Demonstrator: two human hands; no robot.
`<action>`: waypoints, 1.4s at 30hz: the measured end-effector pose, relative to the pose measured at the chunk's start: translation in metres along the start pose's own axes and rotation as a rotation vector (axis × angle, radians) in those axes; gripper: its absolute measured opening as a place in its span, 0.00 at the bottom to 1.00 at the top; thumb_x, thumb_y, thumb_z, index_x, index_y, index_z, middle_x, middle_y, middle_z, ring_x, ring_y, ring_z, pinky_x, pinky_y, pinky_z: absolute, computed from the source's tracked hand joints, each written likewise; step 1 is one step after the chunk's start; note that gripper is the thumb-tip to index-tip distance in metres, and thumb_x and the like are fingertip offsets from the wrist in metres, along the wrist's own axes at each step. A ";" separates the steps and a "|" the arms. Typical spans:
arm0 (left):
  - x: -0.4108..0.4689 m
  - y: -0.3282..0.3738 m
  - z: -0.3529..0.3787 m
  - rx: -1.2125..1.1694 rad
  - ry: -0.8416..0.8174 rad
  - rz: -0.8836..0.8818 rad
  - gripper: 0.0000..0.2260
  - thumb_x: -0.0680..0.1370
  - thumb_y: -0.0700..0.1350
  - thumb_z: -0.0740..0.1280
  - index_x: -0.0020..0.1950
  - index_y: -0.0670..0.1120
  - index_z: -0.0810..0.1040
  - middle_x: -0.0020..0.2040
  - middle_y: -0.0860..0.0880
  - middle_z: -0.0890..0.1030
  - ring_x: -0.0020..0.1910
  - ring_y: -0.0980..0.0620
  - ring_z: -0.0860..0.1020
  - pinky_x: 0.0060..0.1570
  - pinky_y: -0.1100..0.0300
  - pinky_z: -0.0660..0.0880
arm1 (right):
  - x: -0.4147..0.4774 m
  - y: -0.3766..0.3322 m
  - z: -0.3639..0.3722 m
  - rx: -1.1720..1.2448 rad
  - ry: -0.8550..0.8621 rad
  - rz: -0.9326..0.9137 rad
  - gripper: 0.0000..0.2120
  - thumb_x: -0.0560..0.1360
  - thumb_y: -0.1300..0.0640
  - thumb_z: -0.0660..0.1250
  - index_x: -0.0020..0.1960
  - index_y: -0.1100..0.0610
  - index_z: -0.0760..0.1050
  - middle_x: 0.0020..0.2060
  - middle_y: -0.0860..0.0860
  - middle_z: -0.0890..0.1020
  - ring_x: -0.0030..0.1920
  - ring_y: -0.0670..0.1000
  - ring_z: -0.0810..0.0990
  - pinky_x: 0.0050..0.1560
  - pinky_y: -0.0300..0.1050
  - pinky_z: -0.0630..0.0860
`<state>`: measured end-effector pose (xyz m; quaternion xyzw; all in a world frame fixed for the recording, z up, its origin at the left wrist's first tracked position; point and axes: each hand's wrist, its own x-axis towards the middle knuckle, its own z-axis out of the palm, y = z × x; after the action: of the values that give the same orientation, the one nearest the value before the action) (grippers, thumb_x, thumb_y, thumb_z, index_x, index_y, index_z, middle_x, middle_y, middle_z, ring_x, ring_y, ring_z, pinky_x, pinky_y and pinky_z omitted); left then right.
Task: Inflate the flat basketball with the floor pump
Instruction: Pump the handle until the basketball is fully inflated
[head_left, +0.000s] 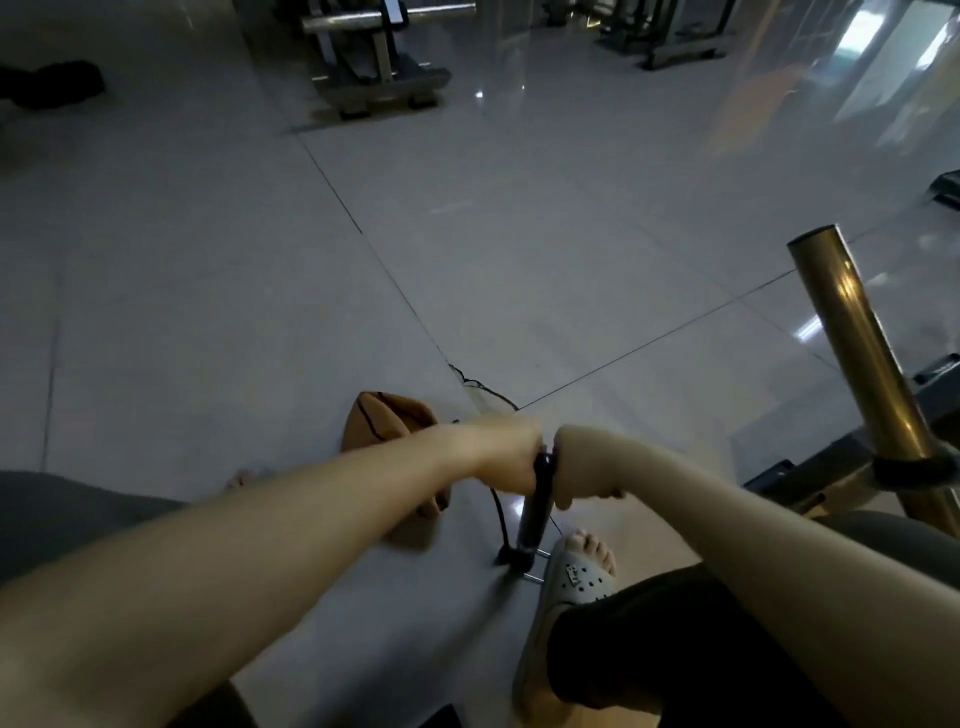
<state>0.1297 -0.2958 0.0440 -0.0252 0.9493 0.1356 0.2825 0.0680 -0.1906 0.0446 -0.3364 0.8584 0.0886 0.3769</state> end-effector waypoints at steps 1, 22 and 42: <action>-0.011 0.001 -0.024 -0.037 0.026 0.009 0.09 0.75 0.41 0.69 0.35 0.47 0.75 0.30 0.51 0.74 0.28 0.53 0.71 0.26 0.63 0.66 | -0.014 0.002 -0.024 0.053 0.015 -0.037 0.10 0.69 0.59 0.73 0.35 0.60 0.74 0.26 0.53 0.74 0.24 0.52 0.72 0.29 0.43 0.72; 0.037 -0.013 0.069 -0.030 0.139 -0.047 0.03 0.73 0.45 0.66 0.39 0.48 0.75 0.36 0.49 0.79 0.33 0.50 0.77 0.29 0.59 0.67 | 0.049 -0.001 0.054 -0.129 0.072 0.224 0.09 0.76 0.57 0.68 0.41 0.58 0.71 0.38 0.52 0.75 0.46 0.51 0.76 0.57 0.45 0.76; -0.014 -0.001 0.003 -0.064 0.137 0.012 0.03 0.73 0.42 0.67 0.40 0.47 0.77 0.35 0.48 0.78 0.32 0.48 0.77 0.31 0.58 0.74 | -0.015 0.000 -0.010 0.094 -0.093 -0.010 0.07 0.71 0.62 0.71 0.38 0.62 0.75 0.26 0.53 0.72 0.23 0.50 0.68 0.27 0.41 0.69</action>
<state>0.1435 -0.2968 0.0489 -0.0379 0.9617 0.1655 0.2151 0.0698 -0.1870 0.0623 -0.3184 0.8415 0.0619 0.4321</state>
